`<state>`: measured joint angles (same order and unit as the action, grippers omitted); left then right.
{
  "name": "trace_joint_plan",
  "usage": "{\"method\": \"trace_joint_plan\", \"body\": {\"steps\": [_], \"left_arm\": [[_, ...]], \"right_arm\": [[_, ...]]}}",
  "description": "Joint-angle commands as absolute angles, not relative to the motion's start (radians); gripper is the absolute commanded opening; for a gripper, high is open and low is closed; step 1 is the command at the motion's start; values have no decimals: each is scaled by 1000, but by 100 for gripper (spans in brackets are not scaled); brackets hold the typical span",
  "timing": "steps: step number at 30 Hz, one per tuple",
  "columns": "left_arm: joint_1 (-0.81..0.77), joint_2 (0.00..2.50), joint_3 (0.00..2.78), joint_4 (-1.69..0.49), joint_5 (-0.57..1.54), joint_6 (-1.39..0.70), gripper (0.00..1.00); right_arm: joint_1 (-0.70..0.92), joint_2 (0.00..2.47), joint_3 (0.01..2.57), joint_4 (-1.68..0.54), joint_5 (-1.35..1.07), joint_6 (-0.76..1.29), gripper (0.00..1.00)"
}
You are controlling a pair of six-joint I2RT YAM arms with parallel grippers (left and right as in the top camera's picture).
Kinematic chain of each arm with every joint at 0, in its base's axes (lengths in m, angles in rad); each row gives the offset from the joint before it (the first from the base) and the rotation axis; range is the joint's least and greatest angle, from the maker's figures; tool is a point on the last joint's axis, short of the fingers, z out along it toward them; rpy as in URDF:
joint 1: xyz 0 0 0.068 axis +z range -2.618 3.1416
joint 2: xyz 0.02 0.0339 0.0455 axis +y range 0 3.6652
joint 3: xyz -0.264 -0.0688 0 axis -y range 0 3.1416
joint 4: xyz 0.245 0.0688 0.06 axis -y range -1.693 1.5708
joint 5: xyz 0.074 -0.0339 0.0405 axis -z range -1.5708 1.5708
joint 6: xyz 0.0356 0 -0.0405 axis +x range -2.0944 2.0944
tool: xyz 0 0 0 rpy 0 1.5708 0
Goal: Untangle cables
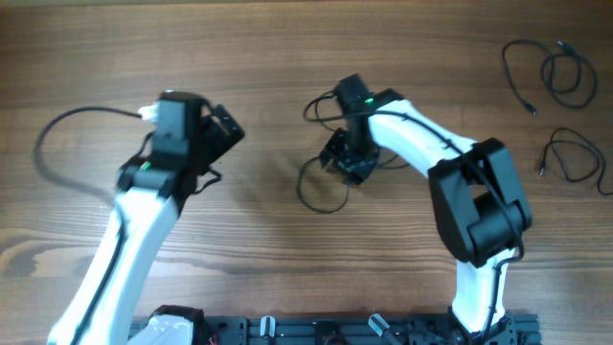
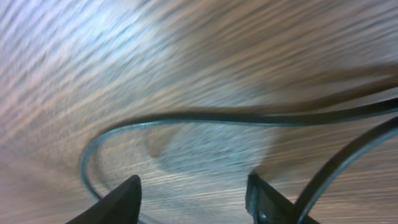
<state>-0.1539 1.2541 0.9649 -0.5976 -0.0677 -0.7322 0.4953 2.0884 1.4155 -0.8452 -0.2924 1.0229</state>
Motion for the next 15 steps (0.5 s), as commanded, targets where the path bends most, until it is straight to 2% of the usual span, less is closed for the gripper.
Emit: {"method": "trace_joint_plan", "body": {"steps": [1,2,5,7,10,15], "left_arm": [[-116,1094,966,-721,-161,-702,100],[-115,1060,966,-766,-172,-703,100],[-115,991,966,-870,-212,-703,100],[-115,968,966,-910,-219,-703,100],[-115,968,966,-950,-219,-702,100],[-115,997,966,-963,-218,-703,100]], "right_arm": [[563,2147,1381,-827,-78,998,37],[572,2152,1381,-825,-62,997,27],[580,2156,1381,-816,12,992,4],[569,2156,1386,-814,30,934,4],[516,2145,1462,-864,31,736,4],[349,2074,1750,-954,52,488,4]]}}
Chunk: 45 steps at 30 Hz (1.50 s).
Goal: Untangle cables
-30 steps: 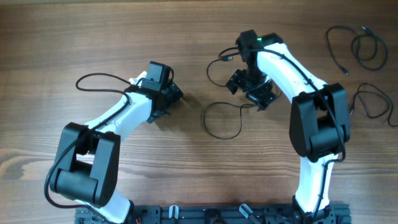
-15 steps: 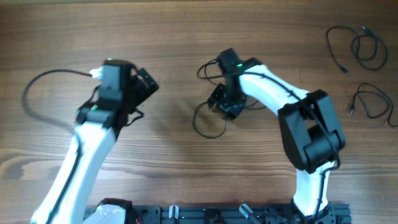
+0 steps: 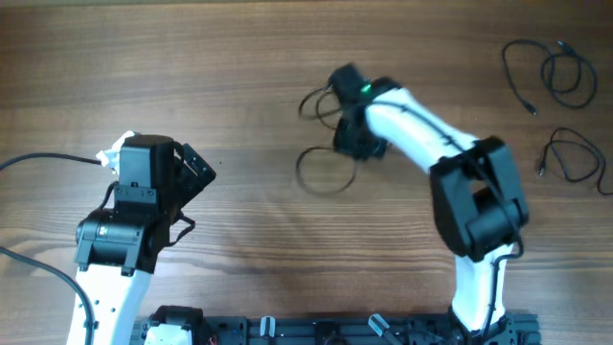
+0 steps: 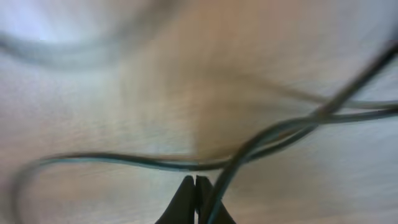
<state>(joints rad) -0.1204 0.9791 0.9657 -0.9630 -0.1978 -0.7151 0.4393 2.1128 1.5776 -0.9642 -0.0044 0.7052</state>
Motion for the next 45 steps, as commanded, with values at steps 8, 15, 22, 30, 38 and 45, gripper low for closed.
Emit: {"method": "trace_joint_plan", "body": {"steps": [8,15,22,30,38,45], "left_arm": [[-115,1027,966,-963,-218,-703,100],[-115,1027,966,-962,-218,-703,100],[-115,1027,966,-962,-218,-703,100],[-115,1027,966,-962,-218,-703,100],[-115,1027,966,-962,-218,-703,100],[-115,1027,966,-963,-218,-703,100]], "right_arm": [[140,2079,1882,-619,63,22,5],[24,2156,1870,-408,175,-165,5],[-28,2259,1869,-419,-110,-155,24],[-20,2201,1872,-442,-19,-40,100],[-21,1755,1872,-648,-19,38,100],[-21,1425,1872,-950,-20,87,100]]}}
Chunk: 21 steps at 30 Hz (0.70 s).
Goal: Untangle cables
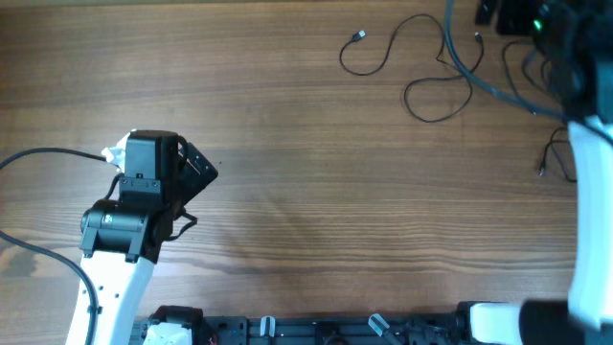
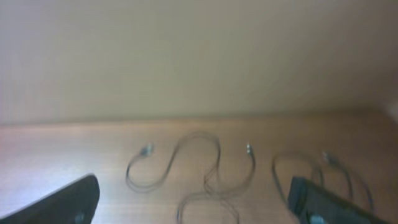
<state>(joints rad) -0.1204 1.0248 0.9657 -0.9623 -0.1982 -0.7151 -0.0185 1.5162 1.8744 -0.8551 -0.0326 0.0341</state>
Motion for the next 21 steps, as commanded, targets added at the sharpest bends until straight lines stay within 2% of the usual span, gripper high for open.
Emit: {"method": "trace_joint_plan", "body": {"steps": [1,4,7,14,17,21], "left_arm": [[-115,1027,966,-963,-218,-703,100],[-115,1027,966,-962,-218,-703,100],[-115,1027,966,-963,-218,-703,100],[-115,1027,966,-962,-218,-703,100],[-115,1027,966,-963,-218,-703,100],[-115,1027,966,-962,-218,-703,100]], "right_arm": [[-21,1386,1872,-1013,-23,102,100],[-20,1237,1832,-1171,-23,112,100],[-20,1052,1715,-1189,-23,112,100],[-20,386,1323,-1220,-57,152,100],[-20,269,1283,-1213,-27,186,100],[-20,249,1233,-1309,-81,231,100]]}}
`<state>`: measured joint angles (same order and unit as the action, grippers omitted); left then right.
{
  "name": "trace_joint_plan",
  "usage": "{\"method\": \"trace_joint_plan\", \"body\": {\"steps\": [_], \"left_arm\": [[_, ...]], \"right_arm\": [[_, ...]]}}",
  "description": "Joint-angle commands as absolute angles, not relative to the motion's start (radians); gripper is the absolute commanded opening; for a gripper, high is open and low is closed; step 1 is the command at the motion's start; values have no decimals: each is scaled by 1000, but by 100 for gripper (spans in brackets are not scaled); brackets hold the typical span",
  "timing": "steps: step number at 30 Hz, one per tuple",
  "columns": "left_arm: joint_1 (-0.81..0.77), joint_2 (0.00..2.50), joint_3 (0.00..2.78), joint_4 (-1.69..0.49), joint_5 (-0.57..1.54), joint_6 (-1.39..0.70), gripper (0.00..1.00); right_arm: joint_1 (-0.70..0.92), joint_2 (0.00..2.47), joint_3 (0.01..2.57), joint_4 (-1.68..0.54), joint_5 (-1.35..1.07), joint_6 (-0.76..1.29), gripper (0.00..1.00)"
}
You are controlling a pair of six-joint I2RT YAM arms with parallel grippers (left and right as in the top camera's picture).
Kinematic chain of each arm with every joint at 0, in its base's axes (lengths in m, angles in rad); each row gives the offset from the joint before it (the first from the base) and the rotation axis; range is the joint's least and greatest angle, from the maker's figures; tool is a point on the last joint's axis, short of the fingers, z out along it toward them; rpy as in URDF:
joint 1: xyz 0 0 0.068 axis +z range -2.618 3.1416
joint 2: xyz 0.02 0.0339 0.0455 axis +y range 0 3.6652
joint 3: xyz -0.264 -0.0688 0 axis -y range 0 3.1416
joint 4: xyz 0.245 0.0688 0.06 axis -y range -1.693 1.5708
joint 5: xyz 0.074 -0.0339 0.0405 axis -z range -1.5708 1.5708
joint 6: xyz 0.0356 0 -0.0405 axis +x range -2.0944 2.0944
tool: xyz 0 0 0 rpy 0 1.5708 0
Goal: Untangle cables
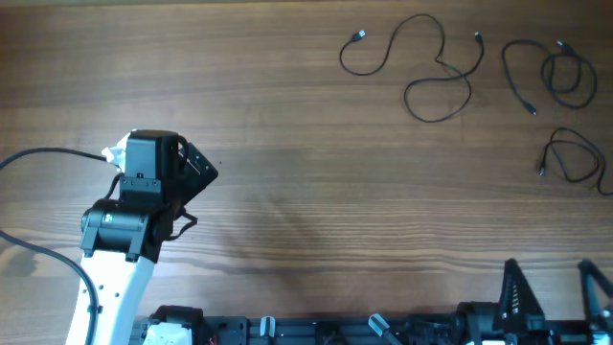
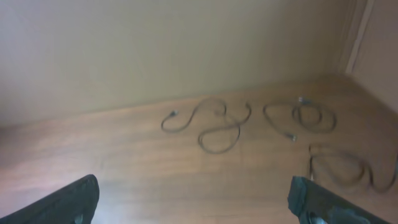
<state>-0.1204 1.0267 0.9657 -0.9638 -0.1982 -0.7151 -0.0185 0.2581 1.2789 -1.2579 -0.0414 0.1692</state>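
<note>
Three thin black cables lie apart on the wooden table at the far right. A long one is spread out in loose curves. A coiled one lies to its right, and a third is nearer. My right gripper is at the near right edge, high up and open, with nothing between its fingers. My left gripper is at the left, away from all cables; its jaws do not show clearly.
The left arm's own black lead loops out over the table's left edge. A dark rail runs along the near edge. The table has a wall behind it and a corner at the far right.
My right arm has moved from the far right corner, above the cables, to the near right edge. Its gripper is still open. The three cables and the left arm have not moved.
First my right gripper was open over a tangled cable in the middle of the table, with the left arm nearby. Then it was shut on a strand and the left arm stood further left. Later that cable lay spread out at the far right, gripper open. Now the right arm is at the near edge.
</note>
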Motion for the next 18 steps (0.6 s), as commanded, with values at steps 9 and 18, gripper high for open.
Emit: {"method": "trace_joint_plan", "body": {"steps": [9,18], "left_arm": [[-115,1027,966,-963,-218,-703,100],[-115,1027,966,-962,-218,-703,100]], "right_arm": [[-20,223,1123,-1117,-114,199,100],[-20,13,1126,-1158,-104,157,100]]}}
